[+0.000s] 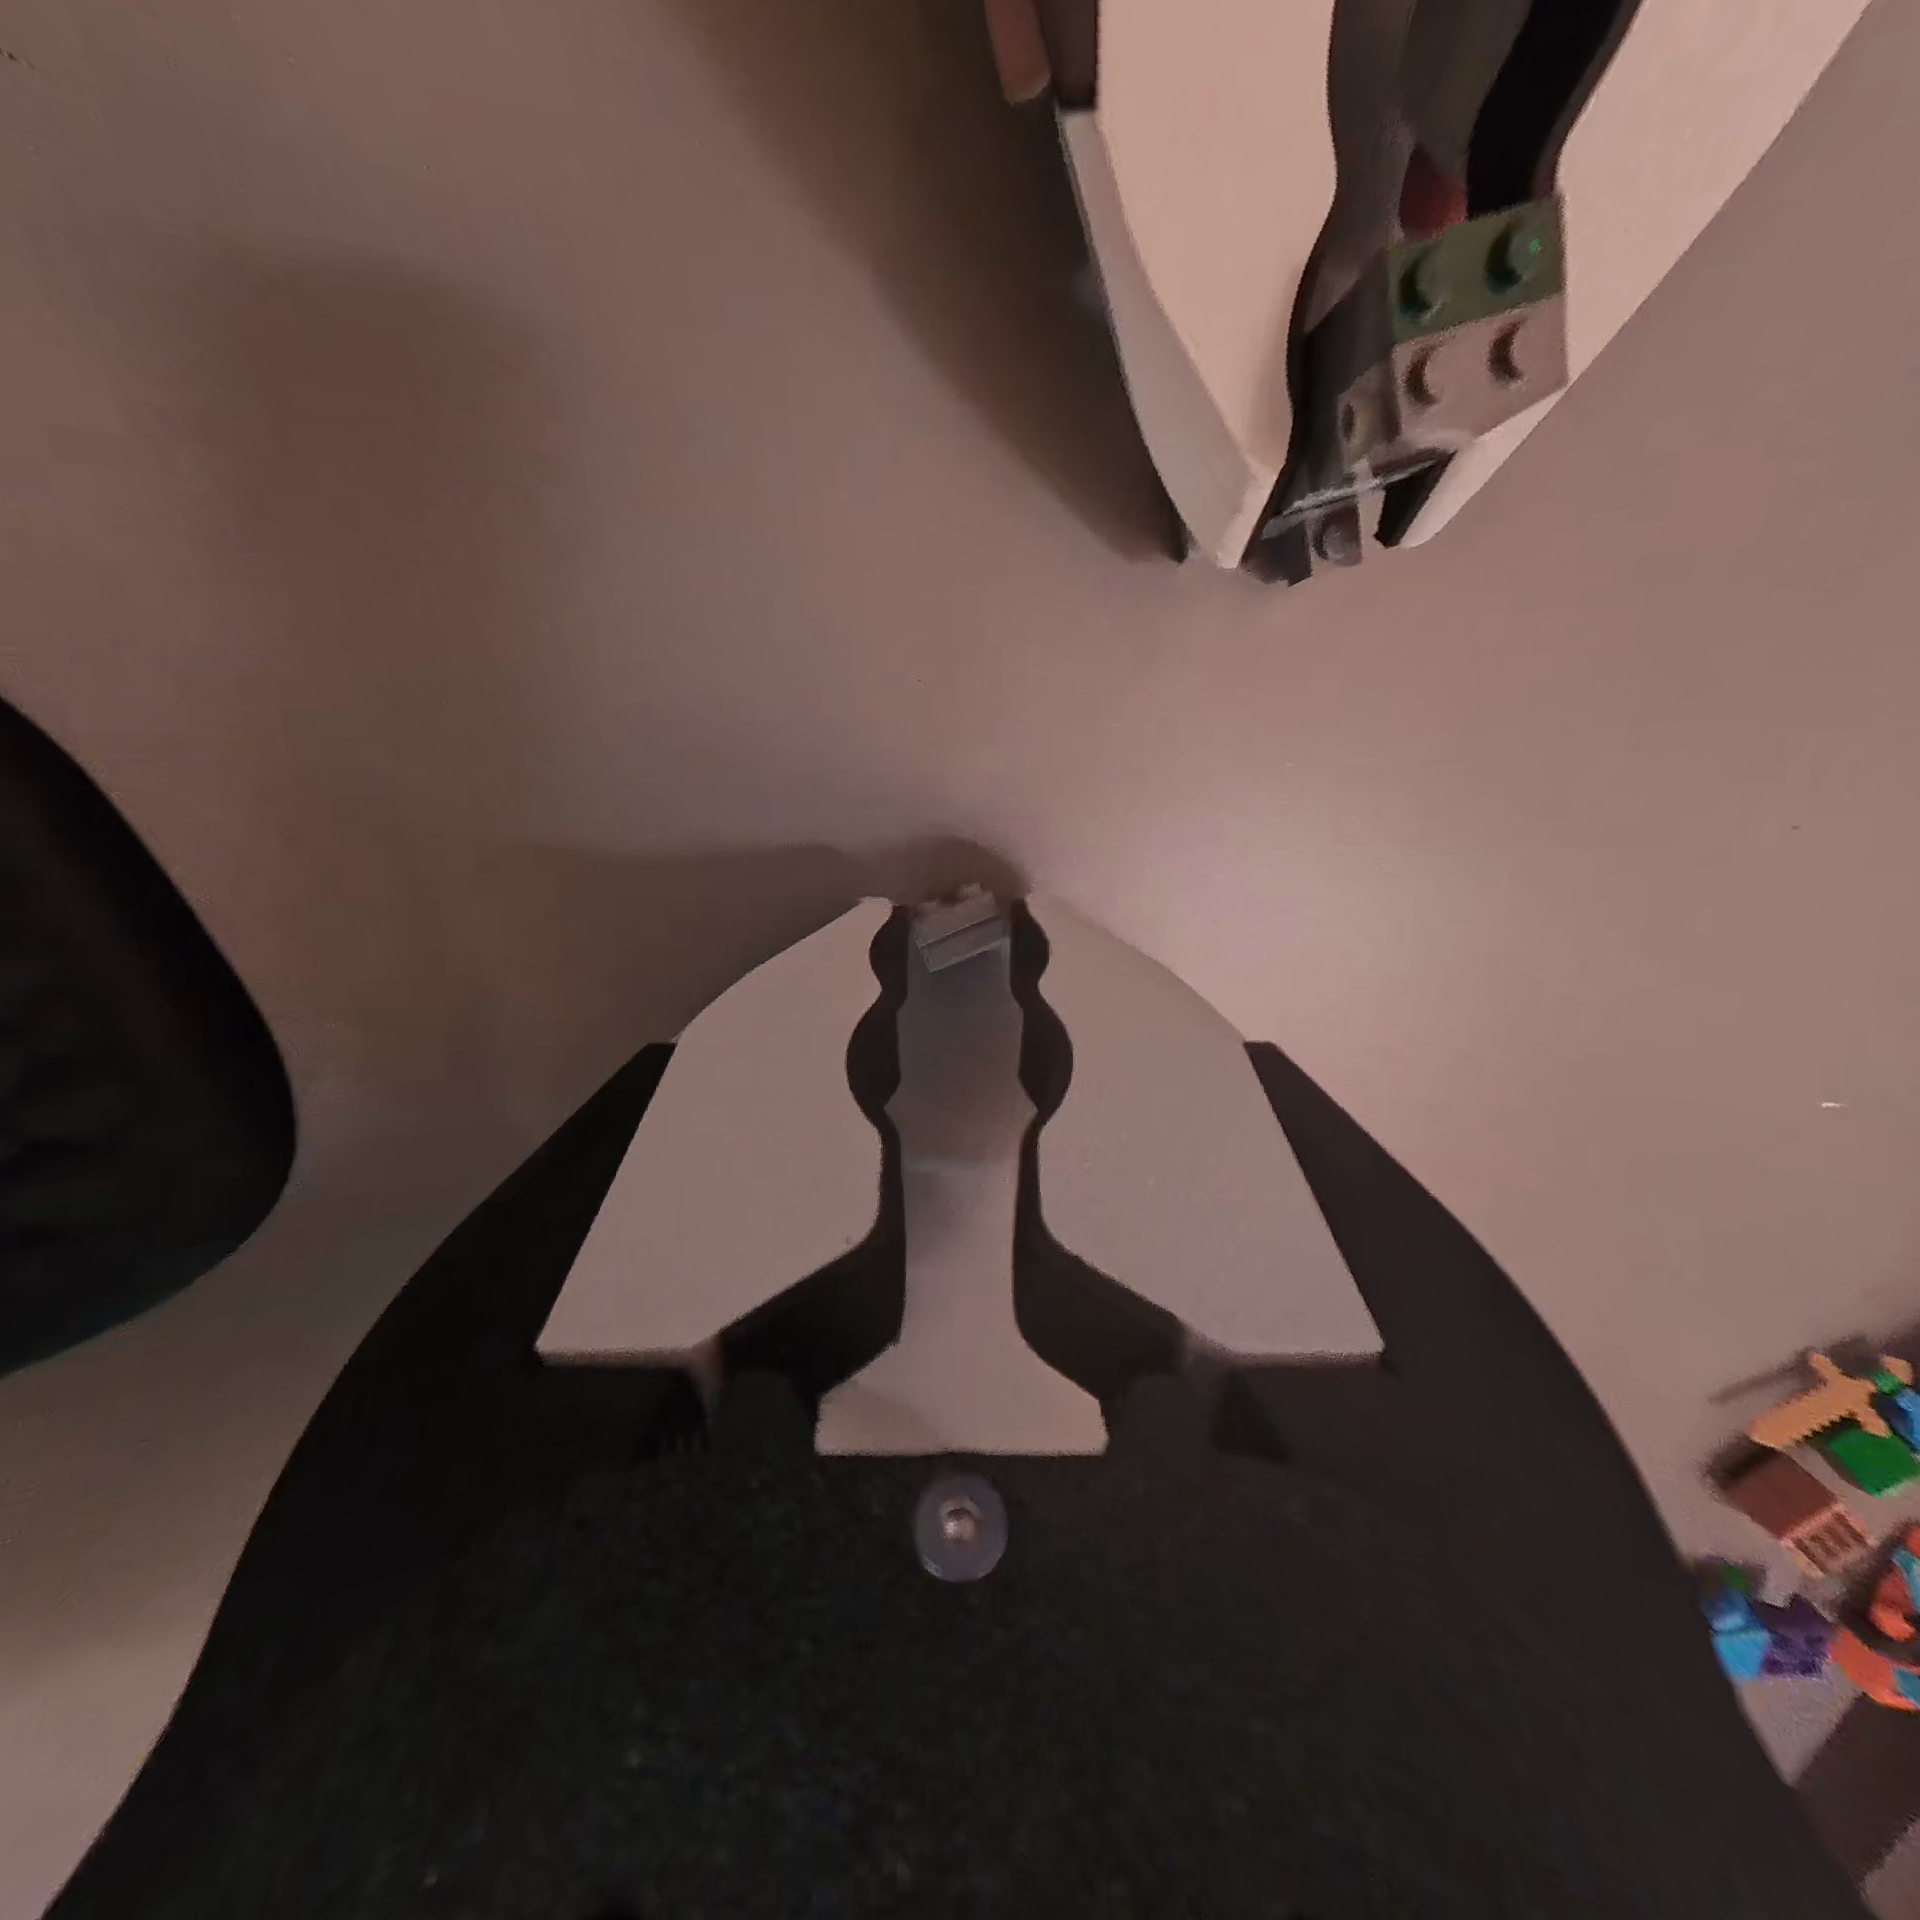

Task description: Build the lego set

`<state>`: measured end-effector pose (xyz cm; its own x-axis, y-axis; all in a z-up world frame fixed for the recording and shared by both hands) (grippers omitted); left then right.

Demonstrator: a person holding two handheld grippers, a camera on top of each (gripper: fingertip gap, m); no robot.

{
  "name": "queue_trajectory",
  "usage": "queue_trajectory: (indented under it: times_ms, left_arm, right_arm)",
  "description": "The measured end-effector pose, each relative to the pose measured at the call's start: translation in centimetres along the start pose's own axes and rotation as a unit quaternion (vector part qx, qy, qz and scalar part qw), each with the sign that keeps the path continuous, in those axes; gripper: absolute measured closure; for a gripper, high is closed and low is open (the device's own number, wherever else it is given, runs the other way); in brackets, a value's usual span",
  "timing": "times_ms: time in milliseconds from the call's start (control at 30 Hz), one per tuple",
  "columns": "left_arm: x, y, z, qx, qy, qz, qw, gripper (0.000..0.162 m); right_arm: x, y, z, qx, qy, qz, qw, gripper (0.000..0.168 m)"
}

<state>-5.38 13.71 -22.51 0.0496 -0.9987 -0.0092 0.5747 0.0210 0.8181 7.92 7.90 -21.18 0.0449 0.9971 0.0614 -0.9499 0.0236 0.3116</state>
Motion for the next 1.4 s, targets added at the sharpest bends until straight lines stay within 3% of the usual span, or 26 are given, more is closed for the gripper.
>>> queue_trajectory:
  times_ms: [100,200,333,533,1033,1167,1400]
  left_arm:
    - [0.0,-0.1,0.1,0.000,-0.006,0.001,1.000,0.143]
    - [0.0,-0.1,0.1,0.000,-0.010,0.000,1.000,0.143]
    - [0.0,-0.1,0.1,-0.001,-0.010,-0.001,1.000,0.143]
    - [0.1,-0.2,0.2,-0.001,-0.005,-0.002,1.000,0.143]
    - [0.0,-0.2,0.2,-0.002,-0.005,0.003,1.000,0.143]
    - [0.0,-0.2,0.1,-0.002,-0.005,0.006,1.000,0.142]
    - [-0.1,-0.2,0.1,-0.002,-0.004,0.008,1.000,0.142]
  right_arm:
    - [-0.1,-0.1,0.0,0.031,-0.014,-0.020,0.999,0.151]
    - [0.0,0.1,0.2,0.085,-0.082,-0.061,0.991,0.152]
    - [0.1,-0.4,-0.3,0.158,-0.165,-0.164,0.960,0.151]
    - [0.0,-2.8,-0.6,0.199,-0.182,-0.284,0.920,0.151]
    - [-2.3,-7.0,0.5,0.207,-0.190,-0.289,0.915,0.151]
    - [-2.7,-7.5,0.8,0.213,-0.176,-0.290,0.916,0.142]
    - [-1.9,-5.9,1.9,0.114,-0.135,-0.187,0.966,0.141]
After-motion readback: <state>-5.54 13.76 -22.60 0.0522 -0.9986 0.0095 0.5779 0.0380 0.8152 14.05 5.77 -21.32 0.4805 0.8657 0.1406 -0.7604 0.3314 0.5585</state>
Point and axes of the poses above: each gripper's, where its closed fingertips meet, z back along the fingers, y out of its top, x = y × z across the jaws, the point moved 8 cm from there along z, back along the fingers, and after that the axes turned 5 degrees about z, right-handed, at the moved point
